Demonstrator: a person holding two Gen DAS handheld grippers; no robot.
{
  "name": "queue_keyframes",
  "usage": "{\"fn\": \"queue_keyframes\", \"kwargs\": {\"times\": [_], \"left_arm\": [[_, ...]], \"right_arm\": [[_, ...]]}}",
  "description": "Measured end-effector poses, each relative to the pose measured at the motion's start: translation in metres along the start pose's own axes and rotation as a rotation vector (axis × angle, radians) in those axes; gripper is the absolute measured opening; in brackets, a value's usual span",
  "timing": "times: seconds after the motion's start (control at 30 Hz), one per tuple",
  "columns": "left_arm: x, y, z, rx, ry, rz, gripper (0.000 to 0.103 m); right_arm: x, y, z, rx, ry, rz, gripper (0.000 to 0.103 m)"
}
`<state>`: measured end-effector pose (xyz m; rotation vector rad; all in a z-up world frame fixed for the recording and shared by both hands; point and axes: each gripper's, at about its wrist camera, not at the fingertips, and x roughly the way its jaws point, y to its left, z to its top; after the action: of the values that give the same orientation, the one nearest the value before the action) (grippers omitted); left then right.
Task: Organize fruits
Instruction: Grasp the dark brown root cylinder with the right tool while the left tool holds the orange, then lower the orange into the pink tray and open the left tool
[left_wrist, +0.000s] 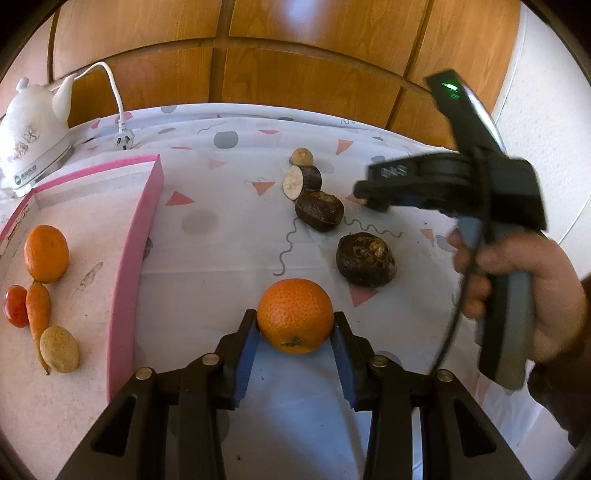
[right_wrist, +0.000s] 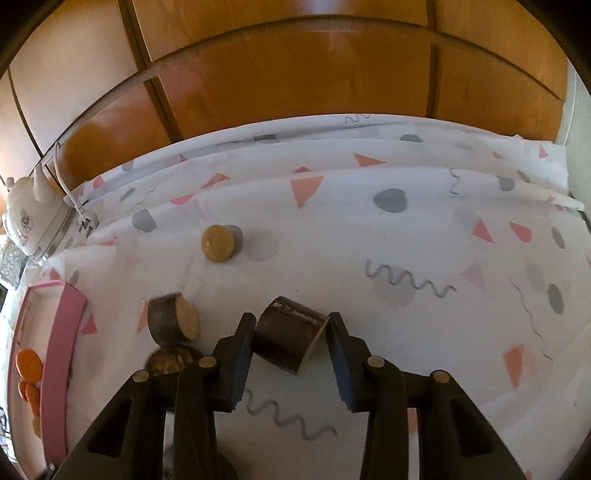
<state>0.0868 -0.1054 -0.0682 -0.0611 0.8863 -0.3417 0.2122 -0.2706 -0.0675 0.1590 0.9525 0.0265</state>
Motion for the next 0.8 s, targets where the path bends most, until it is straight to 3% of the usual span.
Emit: {"fn": "queue_keyframes", "kwargs": {"times": [0.37,0.5,0.8], "left_arm": [[0.001,0.002,0.004,-0.013,0.017,-0.003,0.039],[-0.003,0.0,0.006,-0.014,0.031,0.011,0.039],[-0.029,-0.002,0.006,-0.002,-0.009,0.05,0.039]], "right_arm": [[-0.044,-0.031,-0.055,0.0,-0.021,-0.035,0.039],[-0.047,-0.029,-0.071,-0.028,-0.042,-0.057,0.029],[-0.048,-0.027,-0.074,-0.024,-0.067,-0.096,0.028]]}}
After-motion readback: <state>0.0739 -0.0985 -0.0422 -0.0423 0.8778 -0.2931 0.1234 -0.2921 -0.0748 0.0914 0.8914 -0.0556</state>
